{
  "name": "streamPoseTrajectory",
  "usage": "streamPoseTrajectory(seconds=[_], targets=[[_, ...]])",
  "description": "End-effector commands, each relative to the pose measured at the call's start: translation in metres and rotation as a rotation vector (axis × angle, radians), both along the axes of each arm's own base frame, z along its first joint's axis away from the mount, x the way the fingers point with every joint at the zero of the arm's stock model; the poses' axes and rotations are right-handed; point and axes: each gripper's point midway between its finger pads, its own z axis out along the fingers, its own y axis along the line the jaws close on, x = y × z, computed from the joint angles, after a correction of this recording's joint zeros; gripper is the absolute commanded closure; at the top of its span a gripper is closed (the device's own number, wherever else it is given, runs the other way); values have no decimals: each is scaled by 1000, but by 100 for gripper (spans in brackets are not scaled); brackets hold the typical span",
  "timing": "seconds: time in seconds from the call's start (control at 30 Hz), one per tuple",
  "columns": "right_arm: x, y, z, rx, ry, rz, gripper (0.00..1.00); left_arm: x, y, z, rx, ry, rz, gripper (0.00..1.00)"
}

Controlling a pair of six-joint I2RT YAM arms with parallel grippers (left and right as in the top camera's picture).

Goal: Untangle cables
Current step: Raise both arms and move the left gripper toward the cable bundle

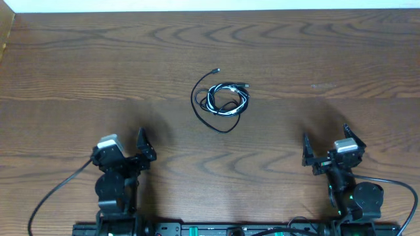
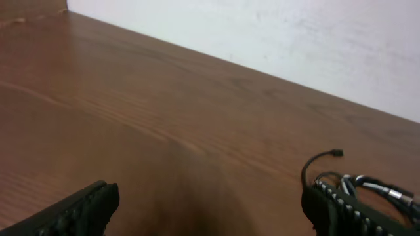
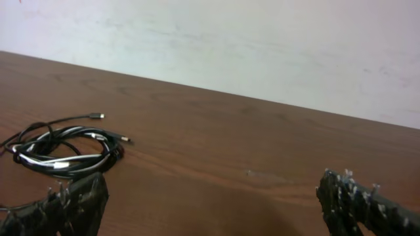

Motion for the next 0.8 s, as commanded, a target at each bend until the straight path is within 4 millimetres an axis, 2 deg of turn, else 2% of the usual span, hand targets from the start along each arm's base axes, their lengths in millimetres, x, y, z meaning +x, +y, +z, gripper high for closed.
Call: streamPoseTrajectory(seconds=[0.0, 0.2, 0.37, 0.6, 0.77], targets=[[0, 3, 20, 0, -7, 15, 1, 6, 3, 30, 16, -10, 9, 5], [10, 9, 46, -41, 31, 53, 1, 22, 2, 49, 10, 82, 0, 5], [31, 21, 71, -51, 113, 122, 1, 41, -16, 68, 12, 150, -117, 5], [63, 39, 84, -43, 296, 231, 1, 65, -31, 83, -33, 262, -207, 5], [92, 54, 90, -26, 441, 322, 1, 86, -52, 90, -87, 350, -315, 5]])
